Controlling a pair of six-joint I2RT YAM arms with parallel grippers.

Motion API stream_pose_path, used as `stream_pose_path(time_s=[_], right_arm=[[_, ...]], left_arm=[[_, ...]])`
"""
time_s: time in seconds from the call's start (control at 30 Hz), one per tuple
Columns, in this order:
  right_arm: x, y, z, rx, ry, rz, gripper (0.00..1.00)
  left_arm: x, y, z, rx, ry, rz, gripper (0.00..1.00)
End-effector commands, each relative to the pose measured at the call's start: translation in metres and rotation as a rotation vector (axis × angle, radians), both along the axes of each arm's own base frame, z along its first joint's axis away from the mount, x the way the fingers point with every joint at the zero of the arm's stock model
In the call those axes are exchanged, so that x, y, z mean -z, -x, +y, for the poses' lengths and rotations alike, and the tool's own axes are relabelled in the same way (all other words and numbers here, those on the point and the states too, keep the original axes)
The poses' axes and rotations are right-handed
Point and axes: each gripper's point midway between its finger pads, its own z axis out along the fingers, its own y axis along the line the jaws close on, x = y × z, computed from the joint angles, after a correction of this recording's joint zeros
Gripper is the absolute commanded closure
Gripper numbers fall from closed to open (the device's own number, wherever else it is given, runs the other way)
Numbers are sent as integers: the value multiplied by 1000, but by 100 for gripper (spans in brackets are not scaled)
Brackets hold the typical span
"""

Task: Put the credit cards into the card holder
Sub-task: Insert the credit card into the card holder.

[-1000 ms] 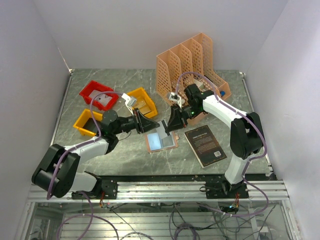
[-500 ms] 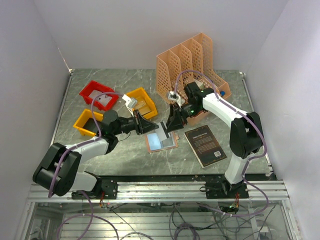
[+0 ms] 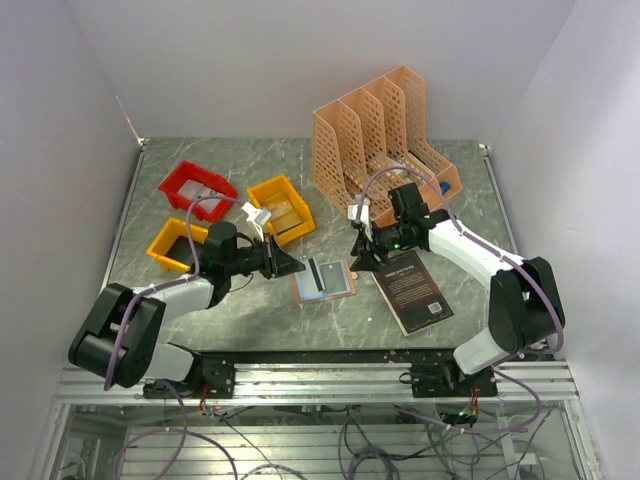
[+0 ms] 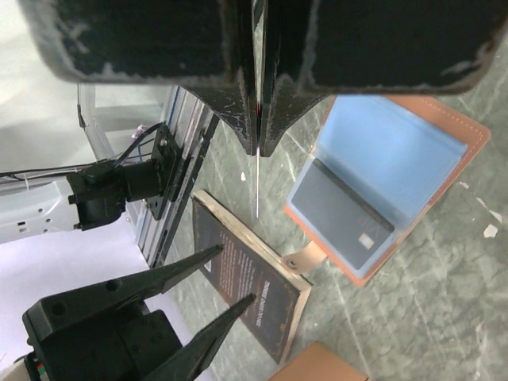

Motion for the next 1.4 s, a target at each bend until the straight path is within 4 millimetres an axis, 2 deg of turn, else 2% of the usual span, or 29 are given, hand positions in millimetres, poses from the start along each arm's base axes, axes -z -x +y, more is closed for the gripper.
stream_pose_path(time_s=[0.0,0.2,0.43,0.6,0.83,1.1,1.3,1.37], right_arm=[[9,-37,0,0,58,-253,53],[47,-27,-10,-107,189,-341,45],[65,-16,-18,-232,248,-344,45],[78,-16,-23,-251,283,-320,48],[86,-22,-22,-217,298,-301,52],[99,-25,-24,-201,331,-260,64],[106,-20,-19,-215,331,-238,69],[101,-25,-13,-220,322,-247,72]], left_arm=[[8,-9,1,-6,-48,14,93],[21,-10,6,-33,-97,47,93],[33,-10,4,-41,-80,89,93],[34,-15,1,-38,-66,91,93],[41,-18,-2,-39,-50,113,93],[52,-22,-4,-68,-16,153,93],[58,-22,-3,-85,-3,175,93],[61,-23,-1,-93,-10,183,93]])
